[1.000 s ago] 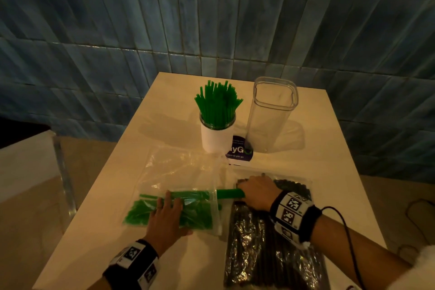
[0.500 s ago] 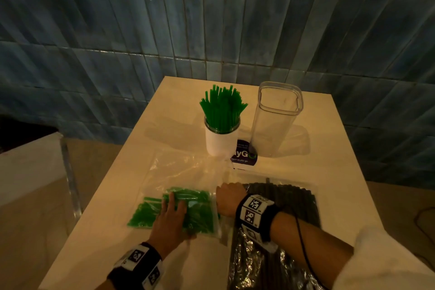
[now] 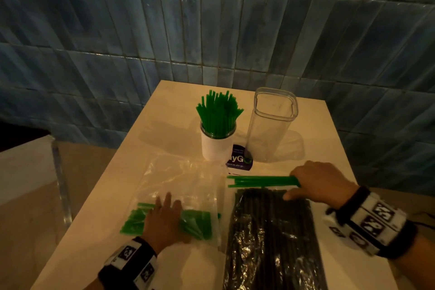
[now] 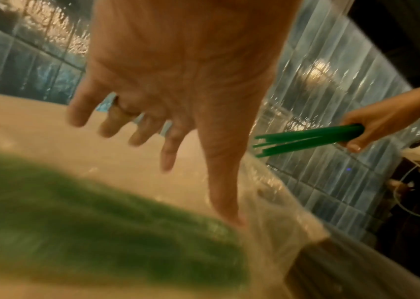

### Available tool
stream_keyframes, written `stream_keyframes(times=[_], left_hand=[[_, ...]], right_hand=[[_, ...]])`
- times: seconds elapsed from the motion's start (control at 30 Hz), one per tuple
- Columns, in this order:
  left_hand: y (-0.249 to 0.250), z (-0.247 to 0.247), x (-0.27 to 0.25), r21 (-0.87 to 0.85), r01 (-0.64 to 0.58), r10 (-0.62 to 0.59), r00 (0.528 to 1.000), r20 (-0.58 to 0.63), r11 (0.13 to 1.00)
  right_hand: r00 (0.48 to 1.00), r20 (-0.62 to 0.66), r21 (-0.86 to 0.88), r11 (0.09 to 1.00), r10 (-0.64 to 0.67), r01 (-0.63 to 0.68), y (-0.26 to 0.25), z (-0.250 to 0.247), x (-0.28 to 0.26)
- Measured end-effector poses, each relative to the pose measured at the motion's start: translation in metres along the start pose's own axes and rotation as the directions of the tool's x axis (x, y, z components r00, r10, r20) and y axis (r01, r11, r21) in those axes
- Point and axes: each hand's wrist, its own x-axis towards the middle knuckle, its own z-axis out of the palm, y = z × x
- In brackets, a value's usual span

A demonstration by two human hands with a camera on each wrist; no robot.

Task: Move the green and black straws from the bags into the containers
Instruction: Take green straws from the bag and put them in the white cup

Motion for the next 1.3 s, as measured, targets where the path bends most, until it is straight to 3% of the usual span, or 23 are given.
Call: stream_keyframes(times=[0.03, 0.1, 0.17, 0.27, 0.33, 0.47, 0.57, 0.63, 0.7, 0.8, 0.9, 0.97, 1.03, 1.2, 1.3], left_hand=[[0.008, -0.011, -0.001, -0.038, -0.036, 0.032, 0.992, -0.123, 0.999], [0.032, -0.035, -0.003, -0.062, -0.169, 0.137, 0.926, -0.351, 0.984], [0.059, -0.053, -0.002, -0.006, -0.278, 0.244, 0.854, -0.459, 0.961], [0.077, -0.065, 0.005, -0.079, -0.294, 0.213, 0.830, -0.516, 0.953], [0.072, -0.069, 0.010, -0.153, -0.274, 0.148, 0.821, -0.551, 0.950], [0.054, -0.063, 0.018, -0.427, -0.288, 0.022, 0.849, -0.529, 0.857], [0.055, -0.058, 0.021, -0.480, -0.327, -0.005, 0.822, -0.569, 0.814], [0.060, -0.058, 0.023, -0.496, -0.378, 0.004, 0.798, -0.603, 0.781], [0.066, -0.060, 0.022, -0.487, -0.447, 0.030, 0.759, -0.650, 0.750], [0.070, -0.061, 0.021, -0.509, -0.516, 0.042, 0.730, -0.682, 0.689], [0.071, -0.066, 0.025, -0.616, -0.488, -0.019, 0.774, -0.633, 0.619], [0.072, -0.074, 0.028, -0.709, -0.405, -0.080, 0.836, -0.542, 0.577], [0.072, -0.079, 0.031, -0.736, -0.364, -0.100, 0.859, -0.503, 0.571], [0.073, -0.077, 0.029, -0.700, -0.427, -0.081, 0.820, -0.566, 0.572], [0.072, -0.072, 0.030, -0.671, -0.478, -0.064, 0.786, -0.614, 0.567]], right_hand=[[1.000, -0.020, -0.034, 0.999, 0.014, -0.015, 0.002, -0.008, -0.008], [0.998, -0.069, -0.083, 0.997, 0.001, -0.007, -0.009, -0.022, -0.017], [0.990, -0.127, -0.105, 0.993, -0.068, 0.055, -0.032, -0.031, -0.021], [0.944, -0.259, -0.128, 0.976, -0.204, 0.176, -0.068, -0.041, -0.024], [0.912, -0.341, -0.103, 0.973, -0.229, 0.206, -0.076, -0.050, -0.027], [0.815, -0.533, 0.114, 0.935, -0.227, 0.335, -0.063, -0.070, -0.034], [0.706, -0.675, 0.325, 0.773, -0.214, 0.545, -0.075, -0.070, -0.027], [0.551, -0.820, 0.359, 0.611, -0.153, 0.706, -0.096, -0.062, -0.019], [0.367, -0.930, 0.340, 0.411, 0.014, 0.846, -0.111, -0.052, -0.012], [0.301, -0.926, 0.340, 0.158, 0.227, 0.927, -0.121, -0.049, -0.011], [0.194, -0.928, 0.227, 0.070, 0.318, 0.971, -0.125, -0.047, -0.014], [0.141, -0.916, 0.171, 0.047, 0.377, 0.984, -0.126, -0.050, -0.017], [0.099, -0.900, 0.140, 0.066, 0.424, 0.988, -0.124, -0.053, -0.018], [-0.045, -0.889, 0.097, 0.285, 0.455, 0.954, -0.114, -0.058, -0.015], [-0.051, -0.873, 0.125, 0.323, 0.485, 0.938, -0.104, -0.059, -0.011]])
